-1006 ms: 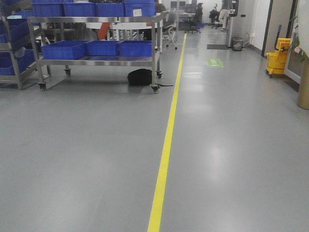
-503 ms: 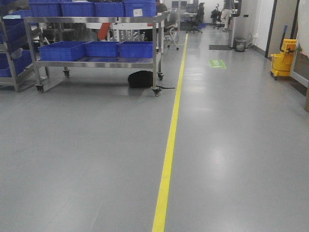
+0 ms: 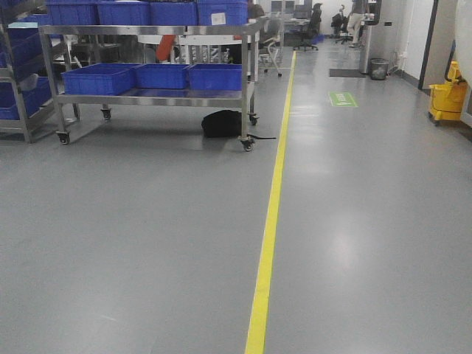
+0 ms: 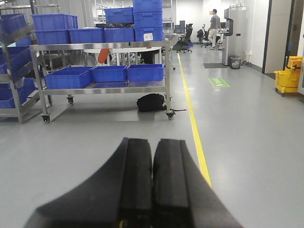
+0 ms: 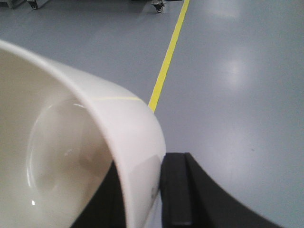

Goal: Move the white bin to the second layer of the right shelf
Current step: 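Drive along the yellow floor line carrying the bin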

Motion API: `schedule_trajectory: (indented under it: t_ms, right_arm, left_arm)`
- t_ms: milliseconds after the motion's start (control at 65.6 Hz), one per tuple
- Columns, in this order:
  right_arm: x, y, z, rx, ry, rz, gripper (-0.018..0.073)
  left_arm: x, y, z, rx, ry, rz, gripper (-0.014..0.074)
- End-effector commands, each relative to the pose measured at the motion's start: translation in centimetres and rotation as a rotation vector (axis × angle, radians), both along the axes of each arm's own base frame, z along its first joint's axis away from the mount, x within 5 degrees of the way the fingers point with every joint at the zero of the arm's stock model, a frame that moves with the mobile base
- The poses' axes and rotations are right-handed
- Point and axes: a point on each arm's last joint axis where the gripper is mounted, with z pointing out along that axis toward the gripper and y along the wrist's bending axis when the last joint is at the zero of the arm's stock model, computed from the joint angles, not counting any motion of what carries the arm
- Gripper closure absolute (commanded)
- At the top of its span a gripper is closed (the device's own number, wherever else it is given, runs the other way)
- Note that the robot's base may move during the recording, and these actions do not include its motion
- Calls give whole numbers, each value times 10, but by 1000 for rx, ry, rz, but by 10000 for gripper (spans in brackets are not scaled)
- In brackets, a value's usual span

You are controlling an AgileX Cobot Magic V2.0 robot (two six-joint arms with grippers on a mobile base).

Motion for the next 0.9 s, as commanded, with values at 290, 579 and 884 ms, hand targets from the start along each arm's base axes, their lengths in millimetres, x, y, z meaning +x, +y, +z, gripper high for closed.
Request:
schedule_trajectory:
  t_ms: [290,579,884]
  right_arm:
    - [1,0,19,15,-131,3,536]
    - [1,0,19,15,-131,3,536]
    - [1,0,19,15,-131,3,536]
  left_arm:
    - [0,0,-3,-23,-64,3,512]
    - [0,0,-3,-23,-64,3,512]
    - [0,0,-3,-23,-64,3,512]
